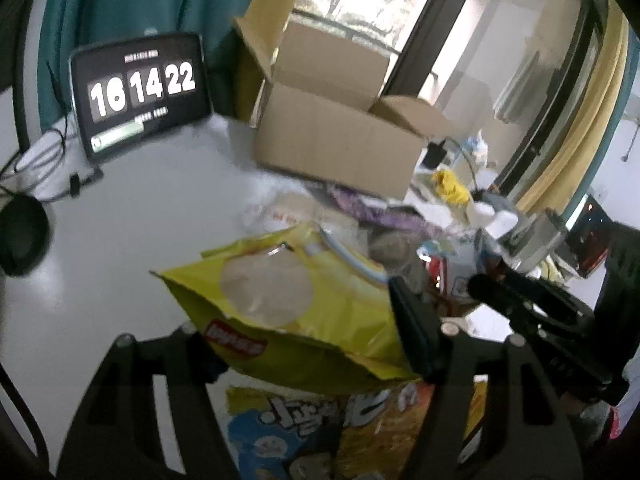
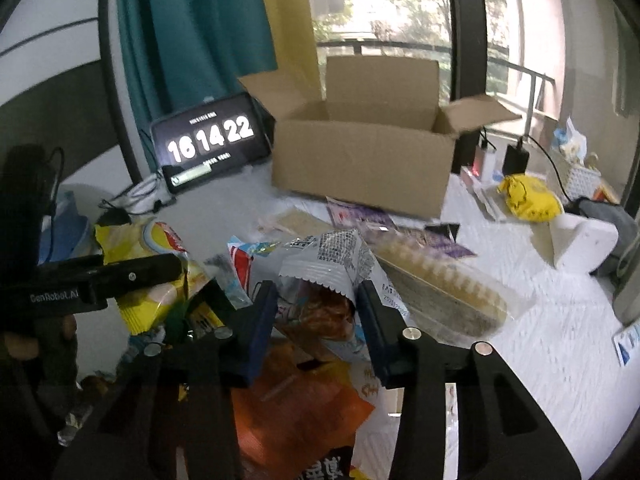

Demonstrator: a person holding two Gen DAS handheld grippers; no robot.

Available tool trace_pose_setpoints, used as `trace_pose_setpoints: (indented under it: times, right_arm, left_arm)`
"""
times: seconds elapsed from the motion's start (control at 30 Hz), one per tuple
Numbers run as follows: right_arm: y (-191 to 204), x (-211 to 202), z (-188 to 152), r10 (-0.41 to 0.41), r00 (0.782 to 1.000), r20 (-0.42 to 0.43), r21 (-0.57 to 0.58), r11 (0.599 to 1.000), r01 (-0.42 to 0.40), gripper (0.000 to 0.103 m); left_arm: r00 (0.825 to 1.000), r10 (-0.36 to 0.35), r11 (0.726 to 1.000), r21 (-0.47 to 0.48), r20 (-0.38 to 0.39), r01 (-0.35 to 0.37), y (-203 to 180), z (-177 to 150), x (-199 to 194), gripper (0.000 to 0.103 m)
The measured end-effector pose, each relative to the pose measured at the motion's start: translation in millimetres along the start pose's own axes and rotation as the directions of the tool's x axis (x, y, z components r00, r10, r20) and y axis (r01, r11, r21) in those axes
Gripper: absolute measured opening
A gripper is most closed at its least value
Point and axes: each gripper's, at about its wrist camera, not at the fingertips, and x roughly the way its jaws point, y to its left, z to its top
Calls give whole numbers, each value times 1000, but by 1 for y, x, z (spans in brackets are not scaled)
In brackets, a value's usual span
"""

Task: Organize snacks
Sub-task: 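Carry both bags into the cardboard box and open both grippers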

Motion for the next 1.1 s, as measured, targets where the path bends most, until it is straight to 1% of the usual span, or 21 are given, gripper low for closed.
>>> trace_pose_setpoints:
  times: [0.17,0.33,0.47,0.67,0.7,0.77,0.9,1.07,1.1]
  right_arm:
    - [3,-13,16,47,998,52,-15,999,-46,41]
    - [-5,-23,44,110,987,118,2,994,-111,41]
    - [-17,-19,70,90,983,163,4,996,-92,41]
    - [-35,-10,106,62,974,216,-16,998,-60,41]
    - [-39,-7,112,50,973,225,-20,999,-47,41]
    - [-49,-1,125,33,971,239,-12,999,-31,41]
    - [-71,21,152,3,967,253,2,1000,-3,42]
    - [-91,50,178,-26,968,251,12,1000,24,42]
    - [-95,57,182,-33,968,249,15,999,30,42]
  left_arm:
    - [997,12,998,58,81,-16,-5,30,-17,69]
    - [987,-7,993,117,158,-11,-14,64,-21,69]
    - [976,-13,988,152,216,-20,-17,97,-16,69]
    - [961,-14,981,190,276,-41,-20,143,-2,69]
    - [959,-8,980,192,282,-48,-20,153,4,69]
    - [958,-16,981,191,287,-40,-19,164,13,69]
    - [948,-5,975,212,317,-66,-22,192,37,69]
    - [947,-24,974,220,320,-50,-27,223,73,69]
    - [946,-17,972,227,322,-60,-27,229,82,69]
